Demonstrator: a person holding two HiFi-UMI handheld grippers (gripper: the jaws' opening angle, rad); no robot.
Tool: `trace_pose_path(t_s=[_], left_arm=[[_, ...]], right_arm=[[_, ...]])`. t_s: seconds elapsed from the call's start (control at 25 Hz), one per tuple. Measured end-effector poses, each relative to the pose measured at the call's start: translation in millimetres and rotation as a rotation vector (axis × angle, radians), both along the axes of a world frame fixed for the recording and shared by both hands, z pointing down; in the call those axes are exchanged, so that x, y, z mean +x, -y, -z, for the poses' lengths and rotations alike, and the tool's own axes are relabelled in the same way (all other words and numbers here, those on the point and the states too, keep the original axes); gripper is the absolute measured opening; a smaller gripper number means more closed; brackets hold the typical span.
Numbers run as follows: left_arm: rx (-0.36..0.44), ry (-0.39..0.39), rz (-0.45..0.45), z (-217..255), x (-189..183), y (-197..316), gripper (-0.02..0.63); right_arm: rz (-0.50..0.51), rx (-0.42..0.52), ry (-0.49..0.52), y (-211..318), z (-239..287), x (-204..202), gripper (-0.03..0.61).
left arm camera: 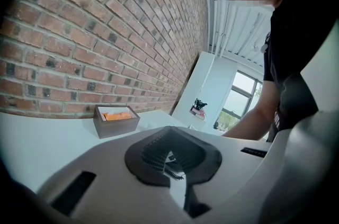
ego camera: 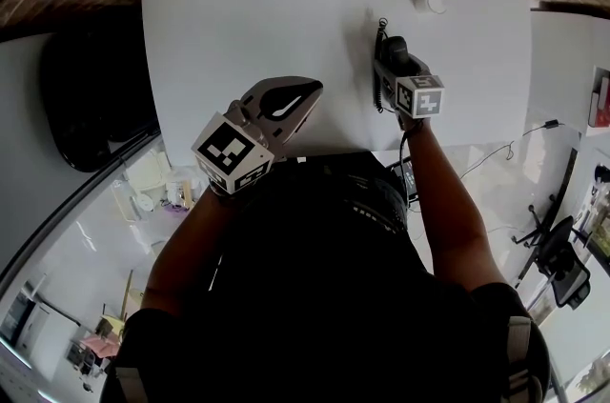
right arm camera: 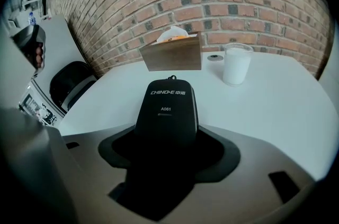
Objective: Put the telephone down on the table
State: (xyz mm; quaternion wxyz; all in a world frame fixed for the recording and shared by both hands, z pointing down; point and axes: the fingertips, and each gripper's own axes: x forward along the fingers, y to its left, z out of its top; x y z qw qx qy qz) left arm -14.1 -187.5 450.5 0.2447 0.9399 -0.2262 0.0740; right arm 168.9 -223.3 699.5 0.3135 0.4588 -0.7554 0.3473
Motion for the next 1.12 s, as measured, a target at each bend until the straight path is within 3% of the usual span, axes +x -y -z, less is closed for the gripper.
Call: trace_pose_path(t_s=[0.72, 1.12], left_arm=[[-0.005, -0.001, 0.003, -2.3, -3.4, -1.1, 0.008], [0.022, -0.005, -0.020, 9.8, -12.4, -17.7, 0.008]], right_arm=[[0.037, -0.053, -0.105, 4.7, -18.1, -3.7, 0.284], [-0.001, 0.020, -0.096, 6.2, 7.2, -4.6, 0.288]])
